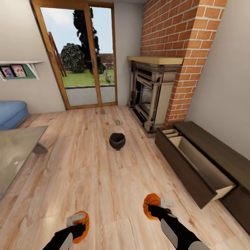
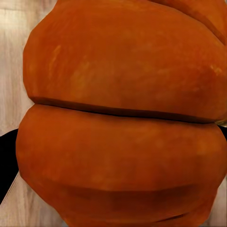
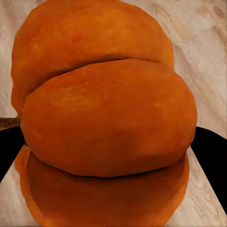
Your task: Place each of the two pumpkins and all three candles from the living room inside a cabinet in the living room (use any cabinet), then make sure every cabinet is closed, and position the cauldron so it is next to a table in the living room.
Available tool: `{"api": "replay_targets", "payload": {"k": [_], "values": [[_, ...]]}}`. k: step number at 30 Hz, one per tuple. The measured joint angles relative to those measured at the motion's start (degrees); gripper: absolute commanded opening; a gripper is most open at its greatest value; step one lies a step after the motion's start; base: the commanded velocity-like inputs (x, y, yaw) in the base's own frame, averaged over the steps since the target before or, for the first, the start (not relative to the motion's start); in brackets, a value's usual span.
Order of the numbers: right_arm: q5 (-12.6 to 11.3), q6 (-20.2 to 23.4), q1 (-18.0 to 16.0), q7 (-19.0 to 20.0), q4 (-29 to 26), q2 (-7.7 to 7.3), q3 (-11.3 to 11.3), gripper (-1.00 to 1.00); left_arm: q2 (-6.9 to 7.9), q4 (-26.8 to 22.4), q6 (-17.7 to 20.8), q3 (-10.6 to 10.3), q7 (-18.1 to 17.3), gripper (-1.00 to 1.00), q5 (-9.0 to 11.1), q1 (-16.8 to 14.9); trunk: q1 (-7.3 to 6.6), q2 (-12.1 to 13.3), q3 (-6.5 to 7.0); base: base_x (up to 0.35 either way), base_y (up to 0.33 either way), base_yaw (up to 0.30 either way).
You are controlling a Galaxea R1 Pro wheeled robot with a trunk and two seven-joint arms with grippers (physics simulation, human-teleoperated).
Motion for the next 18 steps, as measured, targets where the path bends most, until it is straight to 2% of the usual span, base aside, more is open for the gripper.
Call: {"api": "replay_targets", "payload": {"k": [7,13,18], "values": [[0.1,0.0,0.0,0.0,0.0,-0.04,0.0,-1.00,0.00,0.0,0.0,0.0,0.0,-1.00,0.0,0.0,0.00,0.0,0.18,0.315,0.118,0.272],[0.1,-0.1,0.0,0.2,-0.1,-0.05,0.0,-1.00,0.00,0.0,0.0,0.0,0.0,-1.00,0.1,0.0,0.00,0.0,0.21,0.320,0.102,0.064],[0.2,-0.1,0.0,0.2,-0.1,-0.04,0.0,-1.00,0.00,0.0,0.0,0.0,0.0,-1.00,0.1,0.0,0.00,0.0,0.39,0.321,0.099,0.191]]}}
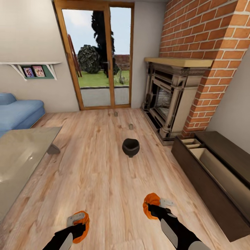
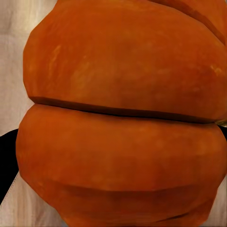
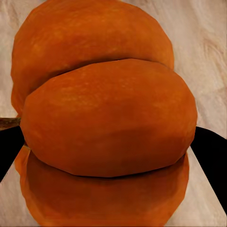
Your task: Place each of the two pumpkins and all three candles from the living room inside a cabinet in the living room (use any cabinet), then make sure every cabinet is closed, and position the cauldron so it is next to a table in the living room.
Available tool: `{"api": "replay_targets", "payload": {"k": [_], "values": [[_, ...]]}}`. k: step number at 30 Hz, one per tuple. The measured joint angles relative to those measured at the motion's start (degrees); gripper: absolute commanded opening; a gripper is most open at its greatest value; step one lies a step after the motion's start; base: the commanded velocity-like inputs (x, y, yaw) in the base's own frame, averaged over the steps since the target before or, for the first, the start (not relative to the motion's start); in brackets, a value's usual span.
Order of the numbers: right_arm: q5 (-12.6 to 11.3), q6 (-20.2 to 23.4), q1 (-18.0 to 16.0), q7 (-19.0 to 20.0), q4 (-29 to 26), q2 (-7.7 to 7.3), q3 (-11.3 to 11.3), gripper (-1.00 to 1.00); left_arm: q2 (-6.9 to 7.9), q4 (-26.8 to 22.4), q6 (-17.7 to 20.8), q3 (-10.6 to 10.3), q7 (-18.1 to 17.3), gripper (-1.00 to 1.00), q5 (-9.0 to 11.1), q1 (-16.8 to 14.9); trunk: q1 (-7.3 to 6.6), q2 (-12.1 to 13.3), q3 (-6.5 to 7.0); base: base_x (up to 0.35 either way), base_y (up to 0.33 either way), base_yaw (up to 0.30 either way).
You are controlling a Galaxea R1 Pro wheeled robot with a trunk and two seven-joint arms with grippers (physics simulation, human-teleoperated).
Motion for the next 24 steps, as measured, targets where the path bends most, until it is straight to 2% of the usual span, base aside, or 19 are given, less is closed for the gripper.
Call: {"api": "replay_targets", "payload": {"k": [11,24], "values": [[0.0,-0.1,0.0,-0.1,0.0,0.00,0.0,-1.00,-0.03,0.0,0.0,0.0,0.0,-1.00,0.1,0.0,0.00,0.0,0.61,0.322,0.068,0.225],[-0.2,-0.6,0.0,0.1,0.0,-0.09,-0.1,-1.00,-0.09,0.0,0.0,0.0,0.0,-1.00,0.1,0.0,0.00,0.0,0.70,0.331,0.002,0.018]]}}
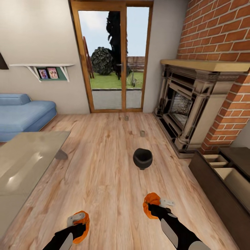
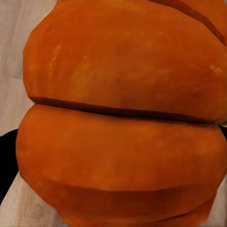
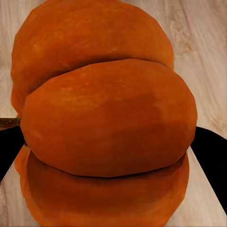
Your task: Place each of the two pumpkins and all three candles from the living room inside a cabinet in the living room (use any cabinet), then make sure every cabinet is closed, and position the cauldron so it is next to a table in the living room.
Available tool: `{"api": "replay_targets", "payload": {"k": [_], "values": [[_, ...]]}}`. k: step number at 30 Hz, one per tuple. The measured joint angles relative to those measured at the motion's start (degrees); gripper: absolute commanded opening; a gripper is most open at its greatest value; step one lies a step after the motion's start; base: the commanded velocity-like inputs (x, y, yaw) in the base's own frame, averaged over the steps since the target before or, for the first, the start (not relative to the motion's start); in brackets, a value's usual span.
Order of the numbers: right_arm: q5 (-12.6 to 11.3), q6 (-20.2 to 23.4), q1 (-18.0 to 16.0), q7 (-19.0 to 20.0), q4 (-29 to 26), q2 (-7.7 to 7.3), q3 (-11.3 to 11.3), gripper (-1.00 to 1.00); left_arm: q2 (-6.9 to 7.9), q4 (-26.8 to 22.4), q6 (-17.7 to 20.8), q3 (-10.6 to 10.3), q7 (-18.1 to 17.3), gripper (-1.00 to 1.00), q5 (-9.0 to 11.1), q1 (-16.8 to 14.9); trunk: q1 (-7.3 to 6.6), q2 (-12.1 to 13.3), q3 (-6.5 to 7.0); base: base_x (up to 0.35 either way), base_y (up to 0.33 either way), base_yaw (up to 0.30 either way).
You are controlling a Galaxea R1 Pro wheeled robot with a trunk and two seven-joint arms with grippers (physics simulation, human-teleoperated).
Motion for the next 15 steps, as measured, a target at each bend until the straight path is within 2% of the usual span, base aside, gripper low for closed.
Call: {"api": "replay_targets", "payload": {"k": [15], "values": [[0.0,0.0,0.0,0.0,0.0,0.07,-0.1,-1.00,-0.10,0.0,0.0,0.0,0.0,-1.00,0.0,0.0,0.00,0.0,0.00,0.331,0.000,0.000]]}}
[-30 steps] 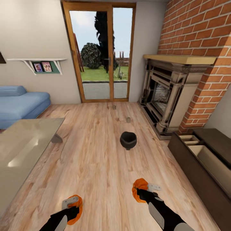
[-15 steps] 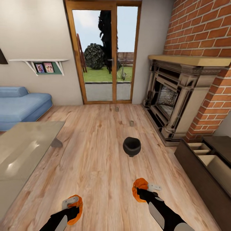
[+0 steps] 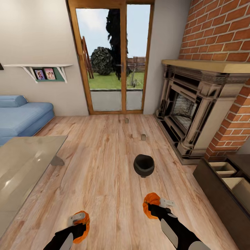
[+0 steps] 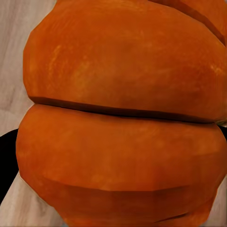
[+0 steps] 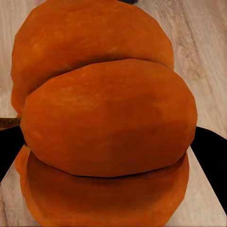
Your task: Place each of the two pumpkins and all three candles from the living room inside a cabinet in the living room (use any cabinet), then make sure every cabinet is closed, and position the cauldron so it is next to a table in the living room.
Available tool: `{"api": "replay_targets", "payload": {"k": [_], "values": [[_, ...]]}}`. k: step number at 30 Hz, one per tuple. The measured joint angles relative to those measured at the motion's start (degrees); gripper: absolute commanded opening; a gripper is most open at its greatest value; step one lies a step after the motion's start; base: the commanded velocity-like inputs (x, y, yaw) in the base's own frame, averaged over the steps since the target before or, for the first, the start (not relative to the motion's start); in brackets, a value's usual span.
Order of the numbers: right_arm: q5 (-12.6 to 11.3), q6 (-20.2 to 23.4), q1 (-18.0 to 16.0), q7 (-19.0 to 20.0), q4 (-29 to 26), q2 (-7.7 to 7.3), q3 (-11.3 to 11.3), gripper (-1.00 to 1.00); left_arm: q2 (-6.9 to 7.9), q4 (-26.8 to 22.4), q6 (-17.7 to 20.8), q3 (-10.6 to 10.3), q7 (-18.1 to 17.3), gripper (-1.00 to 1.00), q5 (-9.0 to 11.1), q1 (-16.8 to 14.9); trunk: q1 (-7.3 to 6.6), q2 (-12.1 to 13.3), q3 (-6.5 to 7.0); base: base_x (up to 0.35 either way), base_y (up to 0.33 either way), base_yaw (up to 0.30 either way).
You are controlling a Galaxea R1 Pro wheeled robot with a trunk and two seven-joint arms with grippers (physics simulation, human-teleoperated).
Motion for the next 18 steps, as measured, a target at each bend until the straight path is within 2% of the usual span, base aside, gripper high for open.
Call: {"api": "replay_targets", "payload": {"k": [18], "values": [[-0.1,0.0,0.0,0.0,0.0,-0.06,0.0,-1.00,-0.08,0.1,-0.1,-0.1,0.0,-1.00,-0.1,0.0,0.00,0.0,0.31,0.331,0.000,0.020]]}}
